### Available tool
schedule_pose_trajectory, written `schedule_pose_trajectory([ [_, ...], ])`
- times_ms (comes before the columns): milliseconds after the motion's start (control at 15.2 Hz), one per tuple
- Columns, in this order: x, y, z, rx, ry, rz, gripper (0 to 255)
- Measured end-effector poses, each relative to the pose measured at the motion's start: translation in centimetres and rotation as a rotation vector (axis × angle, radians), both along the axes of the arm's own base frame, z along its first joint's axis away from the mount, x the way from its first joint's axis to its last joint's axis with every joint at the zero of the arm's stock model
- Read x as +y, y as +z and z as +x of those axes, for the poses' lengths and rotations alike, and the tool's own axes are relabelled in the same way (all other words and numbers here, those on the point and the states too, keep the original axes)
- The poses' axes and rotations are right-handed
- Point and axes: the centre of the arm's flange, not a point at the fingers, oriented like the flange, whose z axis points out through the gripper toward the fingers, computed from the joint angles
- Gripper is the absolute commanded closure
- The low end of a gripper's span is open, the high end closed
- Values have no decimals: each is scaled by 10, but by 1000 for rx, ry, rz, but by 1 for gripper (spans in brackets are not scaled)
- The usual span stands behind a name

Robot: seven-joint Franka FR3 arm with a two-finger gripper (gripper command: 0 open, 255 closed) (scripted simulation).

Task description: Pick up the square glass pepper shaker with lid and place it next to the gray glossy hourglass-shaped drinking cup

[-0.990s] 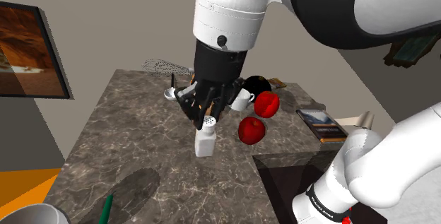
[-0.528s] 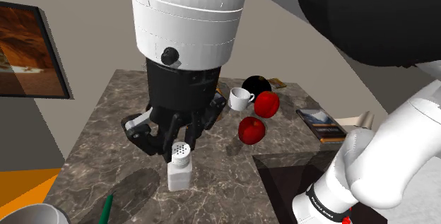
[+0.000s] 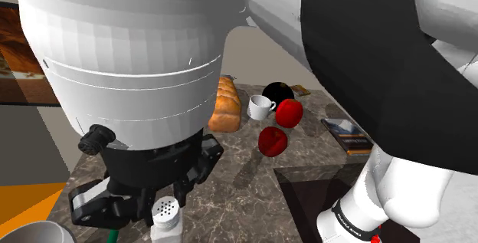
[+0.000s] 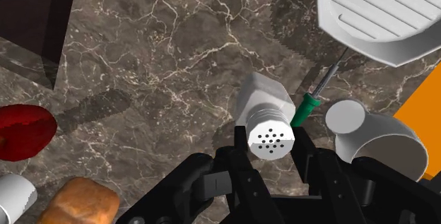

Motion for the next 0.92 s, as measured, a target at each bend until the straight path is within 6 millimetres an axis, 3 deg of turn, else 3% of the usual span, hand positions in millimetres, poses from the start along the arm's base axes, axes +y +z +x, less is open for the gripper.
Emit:
schedule_pose_trajectory([
  [924,1,-74,-2,0,-1,0,255],
])
